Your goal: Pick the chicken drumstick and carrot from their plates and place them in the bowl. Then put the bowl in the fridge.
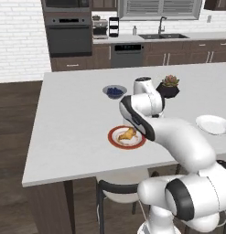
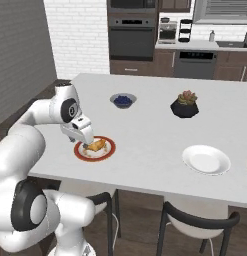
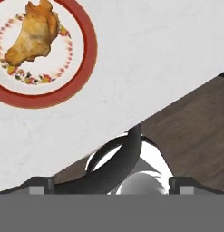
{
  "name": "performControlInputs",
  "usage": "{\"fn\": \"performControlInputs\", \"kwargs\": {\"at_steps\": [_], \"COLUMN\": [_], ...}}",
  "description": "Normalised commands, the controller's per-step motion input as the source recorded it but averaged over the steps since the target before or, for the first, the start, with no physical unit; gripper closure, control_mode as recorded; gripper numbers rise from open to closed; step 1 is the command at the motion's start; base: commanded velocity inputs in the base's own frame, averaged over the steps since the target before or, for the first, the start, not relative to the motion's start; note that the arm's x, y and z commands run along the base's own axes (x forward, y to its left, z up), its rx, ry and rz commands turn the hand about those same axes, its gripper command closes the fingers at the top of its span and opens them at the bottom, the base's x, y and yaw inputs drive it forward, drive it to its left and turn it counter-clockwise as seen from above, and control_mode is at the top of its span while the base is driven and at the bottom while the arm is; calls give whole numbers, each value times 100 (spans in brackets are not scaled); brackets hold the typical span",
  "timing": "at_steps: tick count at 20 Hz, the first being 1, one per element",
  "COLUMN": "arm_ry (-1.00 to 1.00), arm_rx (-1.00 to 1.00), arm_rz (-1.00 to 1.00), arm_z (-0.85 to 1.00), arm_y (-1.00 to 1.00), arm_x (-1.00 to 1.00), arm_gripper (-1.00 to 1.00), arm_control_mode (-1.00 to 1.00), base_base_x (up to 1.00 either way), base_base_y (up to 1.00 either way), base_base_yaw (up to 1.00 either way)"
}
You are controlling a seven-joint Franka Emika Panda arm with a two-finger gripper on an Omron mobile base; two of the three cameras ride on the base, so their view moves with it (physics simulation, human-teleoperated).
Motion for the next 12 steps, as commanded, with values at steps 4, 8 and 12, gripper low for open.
{"fn": "performControlInputs", "kwargs": {"at_steps": [4, 8, 12], "arm_ry": [-27, -25, 0], "arm_rx": [0, 11, 9], "arm_rz": [0, 0, 1], "arm_z": [-22, -17, -3], "arm_y": [-6, -19, -11], "arm_x": [6, 19, 34], "arm_gripper": [-100, -100, -100], "arm_control_mode": [-100, -100, -100], "base_base_x": [0, 0, 0], "base_base_y": [0, 0, 0], "base_base_yaw": [0, 0, 0]}}
